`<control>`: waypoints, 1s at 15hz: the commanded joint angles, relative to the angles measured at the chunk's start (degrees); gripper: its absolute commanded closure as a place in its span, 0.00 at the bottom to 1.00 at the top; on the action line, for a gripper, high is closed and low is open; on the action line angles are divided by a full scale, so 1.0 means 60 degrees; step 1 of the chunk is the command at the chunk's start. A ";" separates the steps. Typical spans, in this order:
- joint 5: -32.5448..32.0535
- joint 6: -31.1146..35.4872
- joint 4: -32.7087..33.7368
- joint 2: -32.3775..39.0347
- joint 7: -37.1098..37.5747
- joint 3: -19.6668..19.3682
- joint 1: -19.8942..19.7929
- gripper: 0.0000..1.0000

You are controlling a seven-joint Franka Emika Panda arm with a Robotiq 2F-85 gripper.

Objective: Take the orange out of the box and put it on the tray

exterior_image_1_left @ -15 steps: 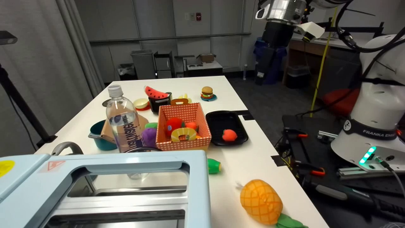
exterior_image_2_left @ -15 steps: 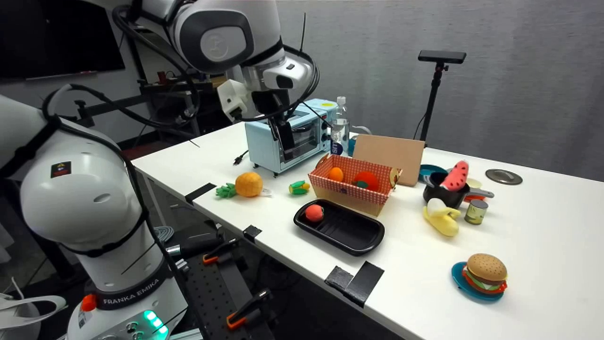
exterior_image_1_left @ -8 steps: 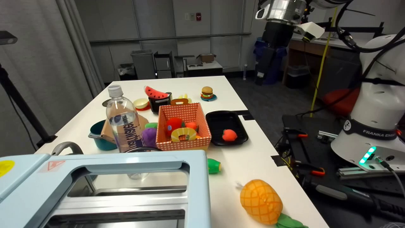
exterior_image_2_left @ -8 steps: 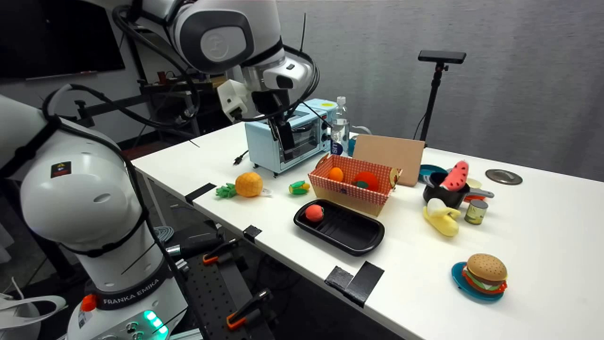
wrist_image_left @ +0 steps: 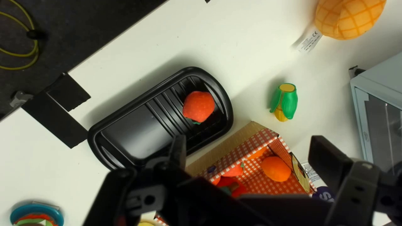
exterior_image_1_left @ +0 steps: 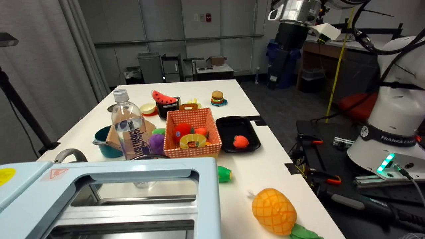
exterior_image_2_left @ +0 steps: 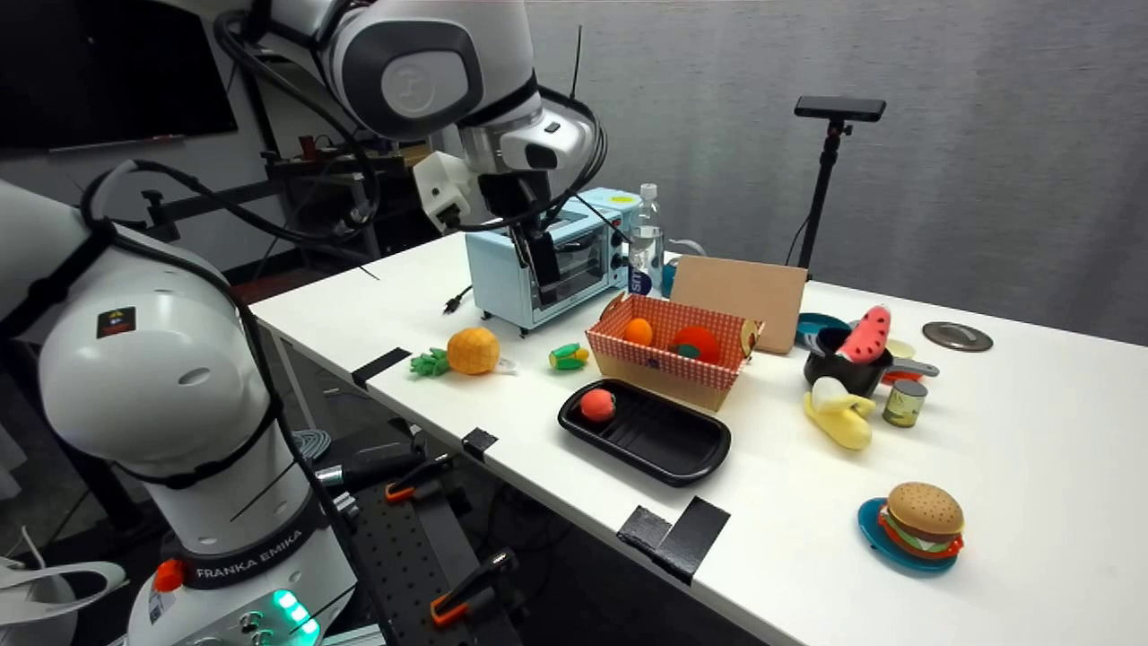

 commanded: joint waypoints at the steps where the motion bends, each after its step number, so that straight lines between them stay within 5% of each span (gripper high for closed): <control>1: 0.0088 -0.0049 0.0024 -0.0007 -0.0070 0.0099 -0.0104 0.00; 15: 0.0148 -0.0061 0.0209 0.0125 0.0088 0.0142 -0.0120 0.00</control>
